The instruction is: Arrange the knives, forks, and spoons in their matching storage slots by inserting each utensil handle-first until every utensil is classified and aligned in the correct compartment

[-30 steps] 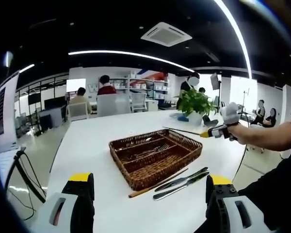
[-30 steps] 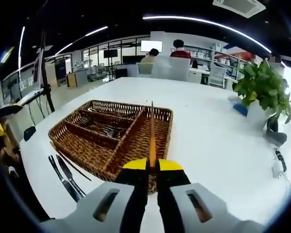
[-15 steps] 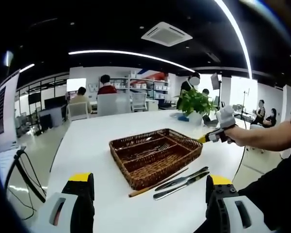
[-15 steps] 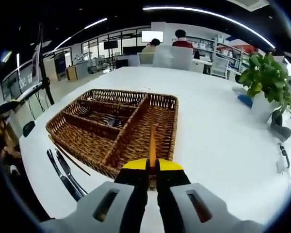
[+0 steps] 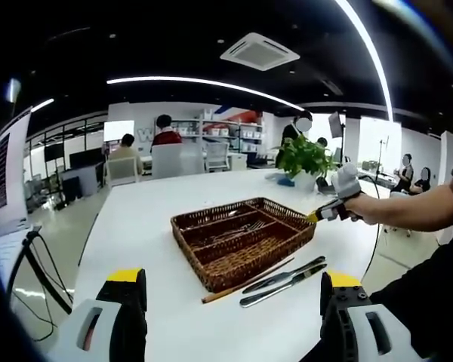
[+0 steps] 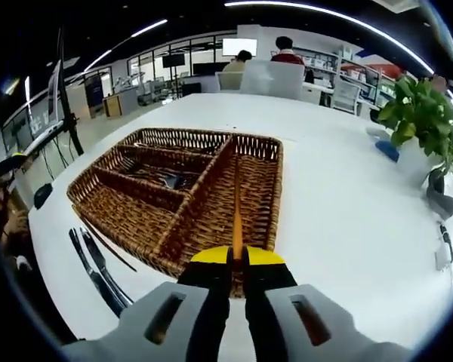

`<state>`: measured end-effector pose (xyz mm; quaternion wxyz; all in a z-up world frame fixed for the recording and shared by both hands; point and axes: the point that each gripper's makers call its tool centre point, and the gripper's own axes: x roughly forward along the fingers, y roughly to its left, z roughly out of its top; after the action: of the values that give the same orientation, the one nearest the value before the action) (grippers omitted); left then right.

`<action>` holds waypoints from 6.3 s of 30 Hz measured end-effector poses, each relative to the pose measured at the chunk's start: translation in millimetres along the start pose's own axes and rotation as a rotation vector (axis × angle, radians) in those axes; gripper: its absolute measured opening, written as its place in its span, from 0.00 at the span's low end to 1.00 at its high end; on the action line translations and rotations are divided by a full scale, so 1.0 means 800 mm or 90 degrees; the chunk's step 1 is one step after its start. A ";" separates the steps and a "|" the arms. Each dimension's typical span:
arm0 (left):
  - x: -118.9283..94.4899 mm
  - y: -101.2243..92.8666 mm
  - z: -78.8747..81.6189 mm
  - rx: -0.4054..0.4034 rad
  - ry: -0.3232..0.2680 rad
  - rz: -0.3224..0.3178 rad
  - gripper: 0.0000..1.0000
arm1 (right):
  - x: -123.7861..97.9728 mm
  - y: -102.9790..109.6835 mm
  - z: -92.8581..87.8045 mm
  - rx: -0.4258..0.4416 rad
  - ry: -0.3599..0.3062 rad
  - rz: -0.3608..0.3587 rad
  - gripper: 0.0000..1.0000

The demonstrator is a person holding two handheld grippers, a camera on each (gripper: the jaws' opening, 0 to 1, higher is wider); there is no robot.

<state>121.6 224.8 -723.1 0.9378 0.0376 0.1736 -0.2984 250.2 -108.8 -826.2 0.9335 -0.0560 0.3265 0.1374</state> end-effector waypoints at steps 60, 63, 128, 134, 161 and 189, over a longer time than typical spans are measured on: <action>0.016 -0.007 0.021 0.034 -0.003 -0.015 1.00 | -0.091 0.023 0.056 -0.156 -0.180 0.145 1.00; 0.017 -0.010 0.022 0.038 -0.002 -0.016 1.00 | -0.108 0.025 0.054 -0.163 -0.188 0.150 1.00; 0.122 0.048 -0.088 0.120 0.204 -0.100 0.75 | -0.180 -0.009 0.006 -0.133 -0.193 0.124 0.99; 0.143 0.050 -0.115 0.099 0.237 -0.125 0.64 | -0.180 -0.011 0.000 -0.133 -0.186 0.120 0.99; 0.140 0.032 -0.135 0.229 0.303 -0.189 0.08 | -0.176 -0.018 -0.008 -0.129 -0.178 0.115 0.98; 0.103 -0.087 -0.140 0.201 0.289 -0.296 0.05 | -0.180 -0.007 -0.007 -0.138 -0.187 0.123 0.97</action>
<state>110.9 142.4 -854.2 0.7648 0.2064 0.3334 -0.5111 141.1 -146.5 -740.5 0.9419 -0.1041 0.1743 0.2676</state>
